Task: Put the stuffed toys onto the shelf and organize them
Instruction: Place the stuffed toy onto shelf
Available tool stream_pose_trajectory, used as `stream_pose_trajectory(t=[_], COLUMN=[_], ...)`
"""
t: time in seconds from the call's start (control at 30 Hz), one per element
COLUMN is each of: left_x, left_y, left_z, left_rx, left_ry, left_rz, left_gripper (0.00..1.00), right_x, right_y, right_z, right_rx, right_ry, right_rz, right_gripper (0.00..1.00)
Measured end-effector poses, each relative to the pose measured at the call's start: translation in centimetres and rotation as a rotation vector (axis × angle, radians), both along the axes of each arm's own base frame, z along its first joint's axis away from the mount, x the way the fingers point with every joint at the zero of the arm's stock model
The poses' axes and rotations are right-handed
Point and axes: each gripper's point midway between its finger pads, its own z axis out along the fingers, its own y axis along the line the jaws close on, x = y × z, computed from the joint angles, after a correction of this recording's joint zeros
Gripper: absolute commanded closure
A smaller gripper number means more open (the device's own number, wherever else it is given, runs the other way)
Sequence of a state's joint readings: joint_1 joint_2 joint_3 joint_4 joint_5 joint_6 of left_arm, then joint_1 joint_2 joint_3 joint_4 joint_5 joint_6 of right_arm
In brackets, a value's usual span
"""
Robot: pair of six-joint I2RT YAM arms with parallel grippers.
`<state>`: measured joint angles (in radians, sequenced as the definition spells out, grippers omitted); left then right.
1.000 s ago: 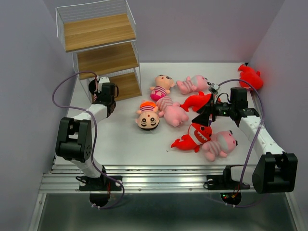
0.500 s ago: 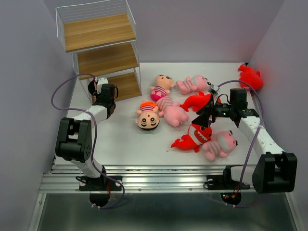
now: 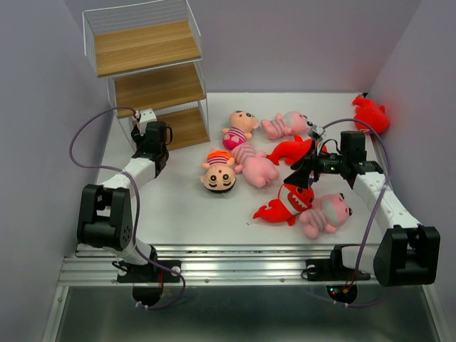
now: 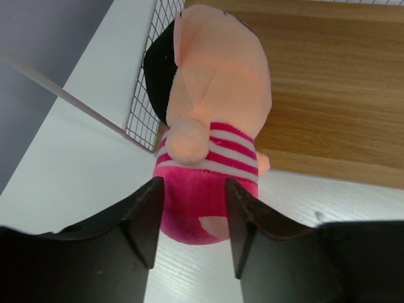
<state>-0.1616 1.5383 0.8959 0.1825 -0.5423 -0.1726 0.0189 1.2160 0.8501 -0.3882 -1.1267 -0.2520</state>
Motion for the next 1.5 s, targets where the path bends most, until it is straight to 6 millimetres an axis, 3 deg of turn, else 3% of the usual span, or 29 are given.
stream_pose_trajectory(t=[0.03, 0.2, 0.43, 0.73, 0.83, 1.1, 1.5], left_x=[0.0, -0.4, -1.2, -5.1, -6.9, -10.6, -8.2], left_y=[0.0, -0.1, -0.3, -0.9, 0.2, 3.4, 3.2], left_z=[0.5, 2.5, 2.8, 4.6, 3.8, -2.6, -5.6], left_rx=[-0.004, -0.022, -0.042, -0.215, -0.32, -0.625, -0.856], left_ry=[-0.013, -0.068, -0.074, -0.198, -0.253, -0.279, -0.257], left_rz=[0.0, -0.007, -0.015, -0.036, -0.013, 0.102, 0.028], left_gripper=[0.38, 0.37, 0.34, 0.23, 0.2, 0.2, 0.2], right_x=[0.0, 0.0, -0.1, -0.1, -0.2, -0.3, -0.5], right_y=[0.0, 0.0, 0.1, -0.1, -0.1, 0.0, 0.1], right_z=[0.0, 0.0, 0.1, 0.4, 0.5, 0.7, 0.9], right_rx=[0.0, 0.001, 0.004, 0.005, 0.009, 0.016, 0.019], right_ry=[0.0, -0.002, -0.003, -0.021, -0.025, -0.034, -0.045], right_rz=[0.0, 0.002, 0.006, 0.004, 0.009, 0.021, 0.029], right_gripper=[0.0, 0.0, 0.0, 0.0, 0.0, 0.0, 0.0])
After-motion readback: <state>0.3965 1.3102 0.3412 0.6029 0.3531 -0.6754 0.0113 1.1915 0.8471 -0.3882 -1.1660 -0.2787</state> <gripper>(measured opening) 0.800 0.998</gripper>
